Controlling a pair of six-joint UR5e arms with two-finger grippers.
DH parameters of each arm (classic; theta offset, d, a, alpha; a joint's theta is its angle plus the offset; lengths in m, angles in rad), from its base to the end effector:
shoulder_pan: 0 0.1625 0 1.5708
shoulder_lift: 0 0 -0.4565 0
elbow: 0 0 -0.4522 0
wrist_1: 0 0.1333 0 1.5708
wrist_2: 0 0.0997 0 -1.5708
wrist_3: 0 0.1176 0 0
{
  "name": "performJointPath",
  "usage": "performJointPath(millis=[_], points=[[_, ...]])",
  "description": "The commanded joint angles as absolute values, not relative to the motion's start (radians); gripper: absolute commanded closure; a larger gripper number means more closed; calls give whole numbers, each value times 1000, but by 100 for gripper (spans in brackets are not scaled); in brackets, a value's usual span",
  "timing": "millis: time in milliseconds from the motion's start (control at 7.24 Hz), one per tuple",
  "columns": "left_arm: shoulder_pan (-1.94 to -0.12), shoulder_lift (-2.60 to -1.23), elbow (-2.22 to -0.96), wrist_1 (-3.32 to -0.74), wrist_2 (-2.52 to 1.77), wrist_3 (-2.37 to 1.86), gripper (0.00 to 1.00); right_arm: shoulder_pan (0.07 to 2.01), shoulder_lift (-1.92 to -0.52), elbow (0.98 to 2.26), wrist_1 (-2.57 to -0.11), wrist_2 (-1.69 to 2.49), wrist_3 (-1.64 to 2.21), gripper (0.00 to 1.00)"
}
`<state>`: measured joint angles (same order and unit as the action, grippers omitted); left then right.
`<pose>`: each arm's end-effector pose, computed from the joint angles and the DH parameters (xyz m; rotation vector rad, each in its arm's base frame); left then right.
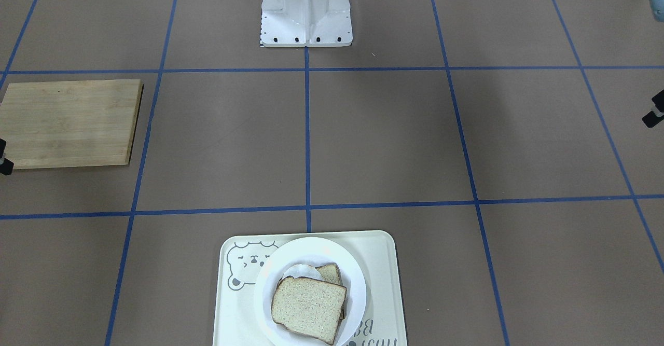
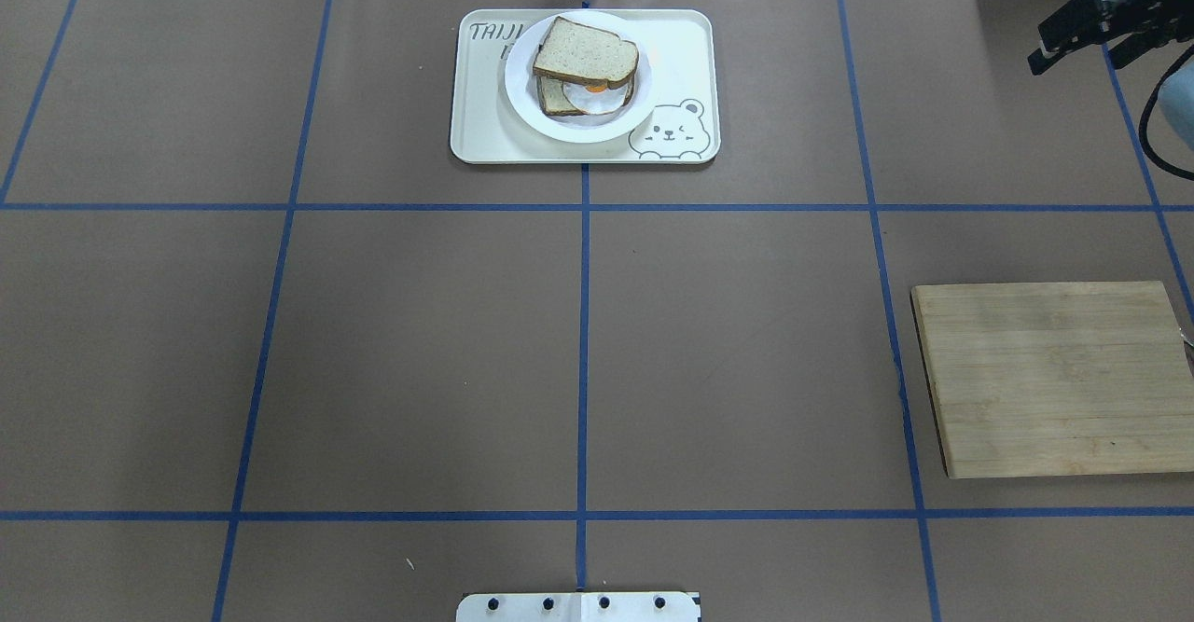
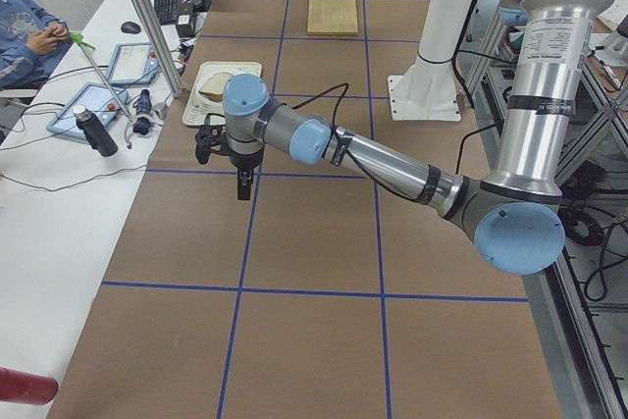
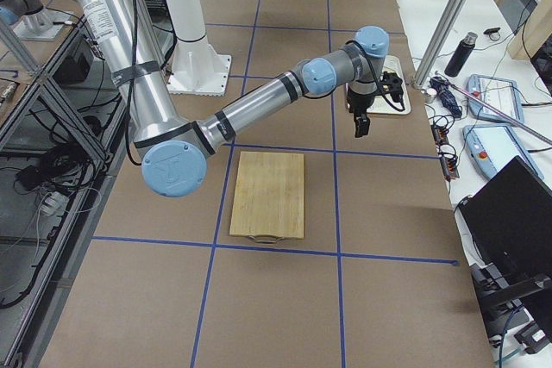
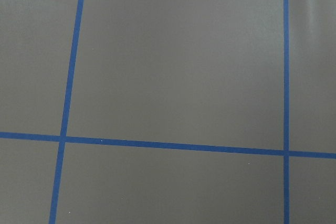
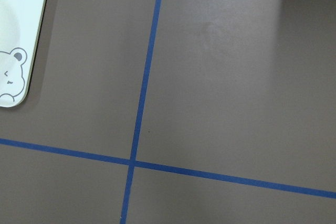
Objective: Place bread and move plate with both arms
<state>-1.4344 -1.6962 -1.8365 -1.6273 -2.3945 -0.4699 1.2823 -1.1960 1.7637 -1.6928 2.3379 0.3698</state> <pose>0.0349 -0.6004 0.4719 0.1608 0.8979 -0.1258 -0.1425 -0.6617 0.3776 0.1568 -0.8497 -0.0947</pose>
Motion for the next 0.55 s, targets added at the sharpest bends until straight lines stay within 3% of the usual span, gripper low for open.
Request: performJointPath(millis=[0,414], points=[[-1433,-1703,-1841,-1634,-2396,-466,2,1275,-1183,1787,-1694,2338,374,0],[-1394,-1729,-1835,-1707,-2385,-471,2,1263,-1178,1744,-1692,2338,374,0]])
